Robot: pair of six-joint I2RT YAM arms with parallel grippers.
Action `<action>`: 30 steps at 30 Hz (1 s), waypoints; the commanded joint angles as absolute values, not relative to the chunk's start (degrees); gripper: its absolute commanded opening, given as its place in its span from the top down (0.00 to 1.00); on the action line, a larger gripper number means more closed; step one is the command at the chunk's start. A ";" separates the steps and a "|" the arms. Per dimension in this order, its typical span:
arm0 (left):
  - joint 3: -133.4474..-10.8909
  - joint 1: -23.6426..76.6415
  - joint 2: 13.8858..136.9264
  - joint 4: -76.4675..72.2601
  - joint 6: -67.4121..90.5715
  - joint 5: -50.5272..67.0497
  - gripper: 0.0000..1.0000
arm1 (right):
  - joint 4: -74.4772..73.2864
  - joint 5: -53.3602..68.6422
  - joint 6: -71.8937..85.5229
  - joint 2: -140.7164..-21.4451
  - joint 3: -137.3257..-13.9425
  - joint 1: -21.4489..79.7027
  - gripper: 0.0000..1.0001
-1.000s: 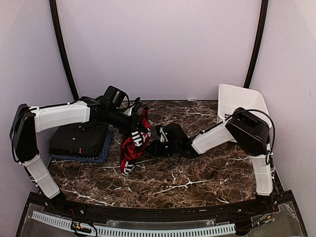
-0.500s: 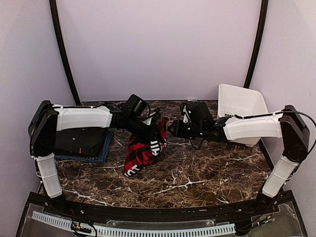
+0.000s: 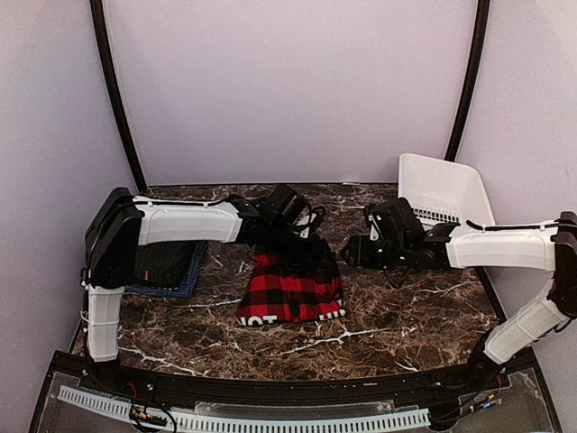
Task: Fold and stack the long sleeve shirts
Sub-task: Turn over the square-folded shirt at the center of the board, then smooth out the square-folded shirt at the center of the board.
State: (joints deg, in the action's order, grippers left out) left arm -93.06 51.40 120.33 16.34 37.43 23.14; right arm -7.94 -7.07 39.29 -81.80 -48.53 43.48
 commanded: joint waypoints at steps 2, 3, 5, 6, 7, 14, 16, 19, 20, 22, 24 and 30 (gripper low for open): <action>-85.08 47.66 107.78 16.78 38.06 16.49 0.42 | -7.74 -3.58 37.27 -85.54 -49.25 44.22 0.38; -83.63 46.43 105.21 16.52 38.24 15.50 0.42 | -8.00 -3.15 36.88 -87.19 -49.83 44.54 0.37; -79.36 44.43 101.43 16.56 38.62 13.76 0.42 | -8.79 -3.05 35.97 -89.89 -51.33 45.38 0.36; -76.46 42.97 99.03 16.58 38.83 13.16 0.42 | -9.37 -3.51 35.61 -91.12 -52.33 45.88 0.36; -75.06 42.18 97.90 16.76 39.02 12.17 0.43 | -10.08 -4.42 35.32 -92.36 -53.21 46.33 0.36; -61.20 34.65 89.29 17.55 39.18 10.30 0.44 | -12.67 -8.94 34.21 -97.12 -59.09 48.60 0.44; -58.41 33.63 88.36 16.83 39.45 11.42 0.45 | -13.48 -9.55 34.20 -98.73 -60.41 48.60 0.44; -55.52 33.41 88.73 15.23 39.67 13.42 0.45 | -14.39 -10.43 33.84 -100.81 -61.38 48.54 0.40; -55.14 33.40 89.06 14.73 39.65 15.20 0.44 | -14.03 -10.43 33.72 -101.22 -61.21 48.41 0.38; -54.24 33.35 90.62 12.64 39.66 18.36 0.43 | -13.51 -9.73 33.68 -102.30 -61.28 47.98 0.35; -53.36 33.38 92.32 10.36 40.10 21.48 0.42 | -13.32 -9.35 33.58 -103.62 -61.47 47.74 0.33; -53.47 35.17 97.96 6.77 40.59 27.81 0.38 | -12.55 -8.61 34.01 -106.16 -61.31 47.37 0.33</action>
State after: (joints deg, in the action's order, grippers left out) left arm -53.80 33.82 95.09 10.04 40.21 22.04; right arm -13.37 -8.67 34.11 -104.86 -60.53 47.81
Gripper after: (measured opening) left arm 0.614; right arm 0.675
